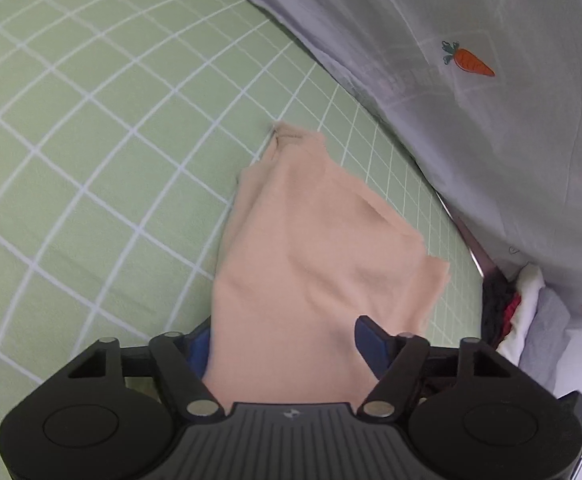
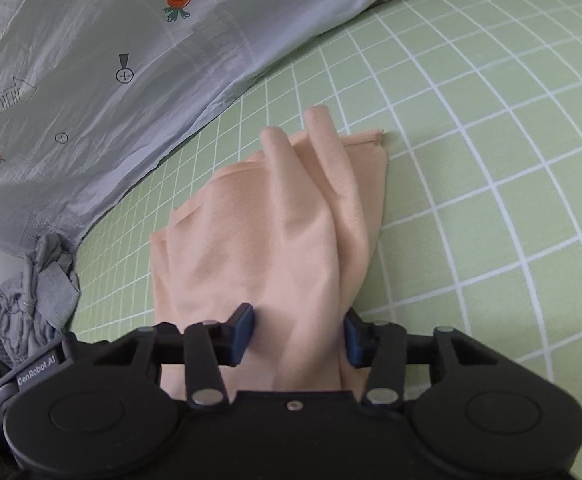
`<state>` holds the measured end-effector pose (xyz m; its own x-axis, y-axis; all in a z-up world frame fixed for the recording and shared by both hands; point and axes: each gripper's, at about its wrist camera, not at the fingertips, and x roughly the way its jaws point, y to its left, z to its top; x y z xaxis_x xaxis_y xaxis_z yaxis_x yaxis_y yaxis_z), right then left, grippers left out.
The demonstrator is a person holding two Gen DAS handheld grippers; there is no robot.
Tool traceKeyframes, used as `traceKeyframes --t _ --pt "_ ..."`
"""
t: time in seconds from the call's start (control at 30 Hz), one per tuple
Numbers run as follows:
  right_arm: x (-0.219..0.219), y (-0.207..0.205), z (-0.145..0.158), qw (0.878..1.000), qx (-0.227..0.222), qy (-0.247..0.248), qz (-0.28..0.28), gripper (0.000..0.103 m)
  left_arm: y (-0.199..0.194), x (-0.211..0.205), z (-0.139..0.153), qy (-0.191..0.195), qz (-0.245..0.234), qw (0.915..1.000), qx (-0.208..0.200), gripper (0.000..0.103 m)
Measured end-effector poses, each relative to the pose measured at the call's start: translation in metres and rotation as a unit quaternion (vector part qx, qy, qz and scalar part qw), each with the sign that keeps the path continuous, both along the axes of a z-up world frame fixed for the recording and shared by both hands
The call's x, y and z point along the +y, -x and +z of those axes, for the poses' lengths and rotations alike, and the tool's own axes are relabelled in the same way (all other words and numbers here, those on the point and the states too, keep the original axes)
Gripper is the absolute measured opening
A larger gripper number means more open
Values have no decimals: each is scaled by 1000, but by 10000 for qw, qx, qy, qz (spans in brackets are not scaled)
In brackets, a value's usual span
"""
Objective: Fold clothes
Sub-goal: 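Grasp the folded top with both tools and lift it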
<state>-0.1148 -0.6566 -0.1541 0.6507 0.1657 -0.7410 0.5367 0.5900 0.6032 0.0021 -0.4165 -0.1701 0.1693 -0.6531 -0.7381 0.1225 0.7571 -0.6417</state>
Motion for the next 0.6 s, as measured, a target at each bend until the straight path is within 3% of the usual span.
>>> traceKeyframes --t 0.1,0.17,0.37,0.6 --pt "4 8 7 10000 -44 35 0 30 10 9 7 172 -63 9998 7 32" --pt "10 17 16 9999 -62 133 21 28 16 17 13 367 -67 9993 58 28" --pt "36 60 48 9989 -357 231 -182 27 52 40 43 580 -271 9976 -252 27" --pt "70 119 88 9957 -516 474 -609 27 96 52 73 715 -857 9922 -560 27"
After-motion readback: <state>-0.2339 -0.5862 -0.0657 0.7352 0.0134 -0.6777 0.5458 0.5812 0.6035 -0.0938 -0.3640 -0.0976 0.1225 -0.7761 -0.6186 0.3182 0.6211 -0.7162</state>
